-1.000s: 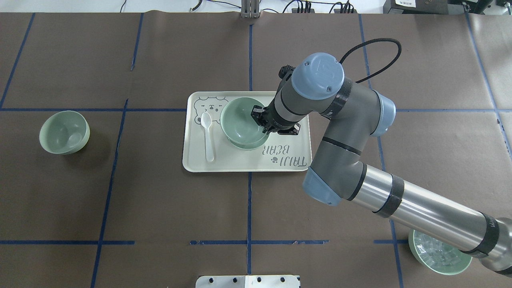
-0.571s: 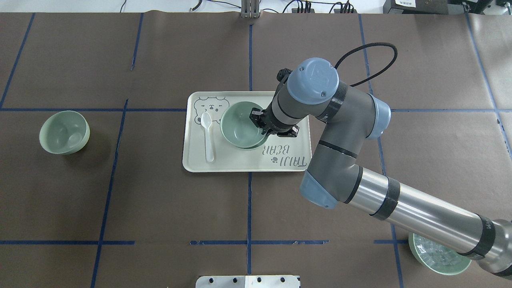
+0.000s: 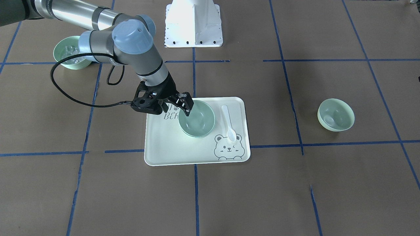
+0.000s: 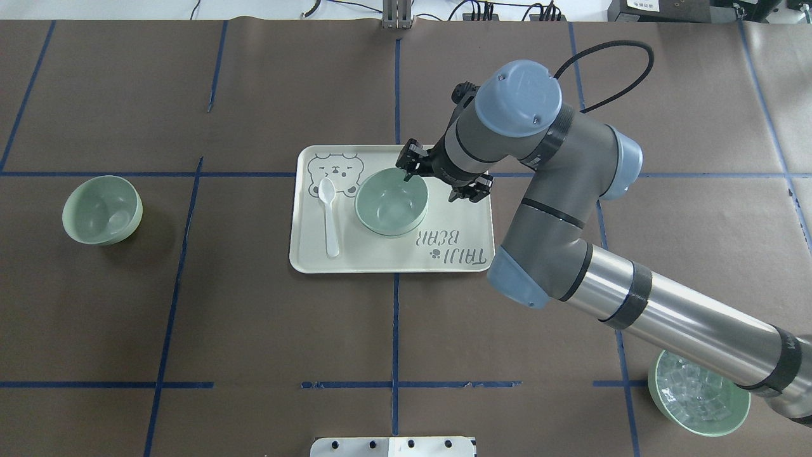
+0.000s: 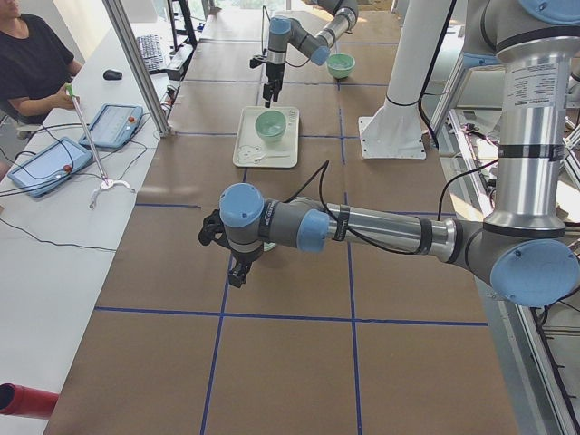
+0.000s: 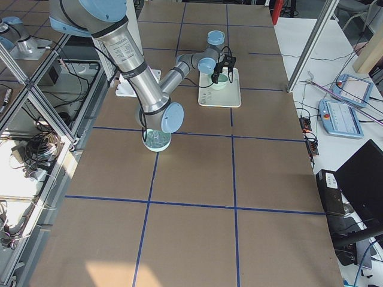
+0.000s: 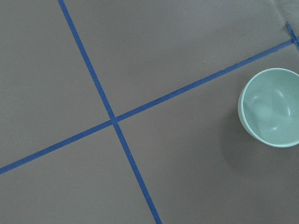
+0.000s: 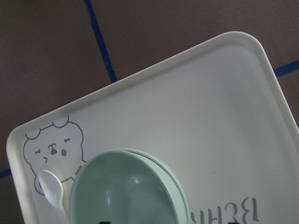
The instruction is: Stack green bowls together
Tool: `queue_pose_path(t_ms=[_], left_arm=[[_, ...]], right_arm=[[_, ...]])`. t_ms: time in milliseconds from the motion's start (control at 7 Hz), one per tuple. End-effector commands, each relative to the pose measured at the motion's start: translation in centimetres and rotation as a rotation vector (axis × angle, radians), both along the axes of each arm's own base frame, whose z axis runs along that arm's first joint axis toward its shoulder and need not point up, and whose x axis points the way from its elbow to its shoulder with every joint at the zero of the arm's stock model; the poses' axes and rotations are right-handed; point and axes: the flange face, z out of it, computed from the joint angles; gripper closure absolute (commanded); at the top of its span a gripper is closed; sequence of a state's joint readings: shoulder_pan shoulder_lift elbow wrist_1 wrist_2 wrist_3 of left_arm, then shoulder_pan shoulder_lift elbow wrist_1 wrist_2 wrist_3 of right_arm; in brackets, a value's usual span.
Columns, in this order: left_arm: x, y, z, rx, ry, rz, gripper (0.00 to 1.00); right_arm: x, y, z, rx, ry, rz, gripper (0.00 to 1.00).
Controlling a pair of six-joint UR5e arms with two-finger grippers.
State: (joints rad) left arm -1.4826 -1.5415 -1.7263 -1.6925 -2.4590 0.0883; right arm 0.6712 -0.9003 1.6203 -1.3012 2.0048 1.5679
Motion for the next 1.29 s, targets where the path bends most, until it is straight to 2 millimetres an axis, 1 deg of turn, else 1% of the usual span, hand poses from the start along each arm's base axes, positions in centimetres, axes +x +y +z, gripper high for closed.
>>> queue_pose_path(t_ms=[0,143,286,429,571,714,857,1000,1143], left_arm=[[8.7,-0.7,1.0,-0.104,-0.009,-0.071,0.0],[13.8,-0.5,2.4,-0.151,-0.01,-0.098,0.0],[17.8,-0.6,2.2,-0.183,-0.002,-0.122,0.01],[20.2,-0.8,2.8,-0.187,-0.027,-0.11,0.02],[21.3,-1.4,2.4,-0.182,-0.028,-0.102,0.02],[22.0,-1.5,2.4,-0.181,-0.03,-0.092,0.11],[22.2,-1.6,2.7,-0.186,-0.033,-0.091,0.59],[22.2,-1.7,2.5,-0.185,-0.032,-0.091,1.0],[22.2,-1.7,2.6,-0.19,-0.034,-0.092,1.0]], right_arm=[[8.5,-0.2,3.6,-0.02,-0.032,-0.013,0.0],[11.2,-0.2,6.2,0.01,-0.016,-0.045,0.0],[12.4,-0.3,7.9,0.035,0.0,-0.074,0.0],[12.4,-0.4,7.9,0.038,0.001,-0.074,0.0],[12.4,-0.3,8.0,0.038,0.001,-0.074,0.0],[12.5,-0.3,7.8,0.04,-0.001,-0.074,0.0],[12.5,-0.4,8.0,0.039,0.002,-0.072,0.0],[12.5,-0.4,7.9,0.039,0.002,-0.07,0.0],[12.5,-0.4,7.8,0.04,0.0,-0.071,0.0]])
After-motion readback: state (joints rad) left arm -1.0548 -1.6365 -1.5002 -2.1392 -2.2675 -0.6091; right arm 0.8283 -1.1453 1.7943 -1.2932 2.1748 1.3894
